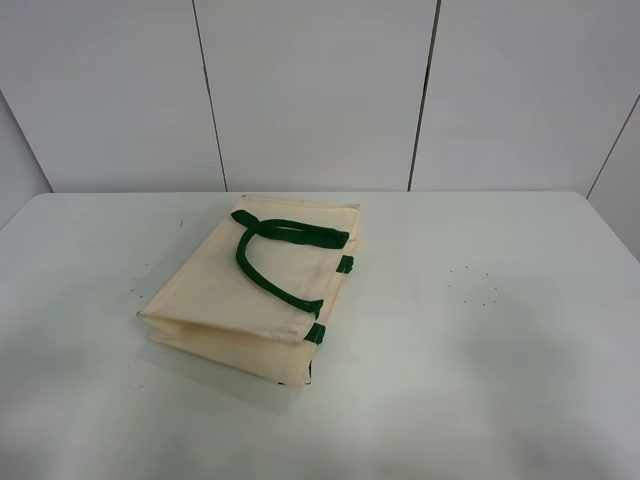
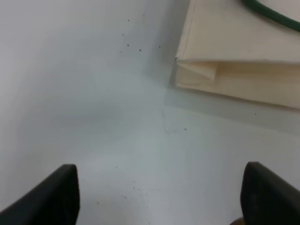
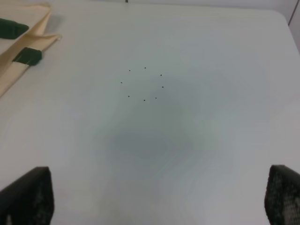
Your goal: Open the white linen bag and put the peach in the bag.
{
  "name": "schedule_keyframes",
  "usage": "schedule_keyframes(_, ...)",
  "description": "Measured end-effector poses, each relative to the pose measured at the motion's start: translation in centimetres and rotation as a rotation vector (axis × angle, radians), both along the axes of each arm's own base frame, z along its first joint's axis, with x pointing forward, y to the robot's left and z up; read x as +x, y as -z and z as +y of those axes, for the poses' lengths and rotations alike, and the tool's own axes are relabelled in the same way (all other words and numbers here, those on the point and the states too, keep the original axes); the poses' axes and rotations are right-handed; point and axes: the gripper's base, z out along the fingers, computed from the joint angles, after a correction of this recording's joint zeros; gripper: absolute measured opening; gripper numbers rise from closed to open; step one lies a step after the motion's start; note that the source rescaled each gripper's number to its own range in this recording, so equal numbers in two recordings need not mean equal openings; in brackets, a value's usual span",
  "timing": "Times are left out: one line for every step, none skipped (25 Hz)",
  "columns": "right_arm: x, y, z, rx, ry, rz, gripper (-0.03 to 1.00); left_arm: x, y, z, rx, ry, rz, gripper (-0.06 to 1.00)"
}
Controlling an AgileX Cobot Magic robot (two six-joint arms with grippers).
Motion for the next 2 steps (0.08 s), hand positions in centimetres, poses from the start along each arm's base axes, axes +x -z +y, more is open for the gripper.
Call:
schedule_keyframes(0.0,0.0,0.0,0.0,0.0,0.0,1.0,0.0,0.0,0.0,0.0,0.0,0.0,1.0)
schedule_keyframes(0.0,0.0,0.0,0.0,0.0,0.0,1.0,0.0,0.0,0.0,0.001,0.0,0.0,1.0)
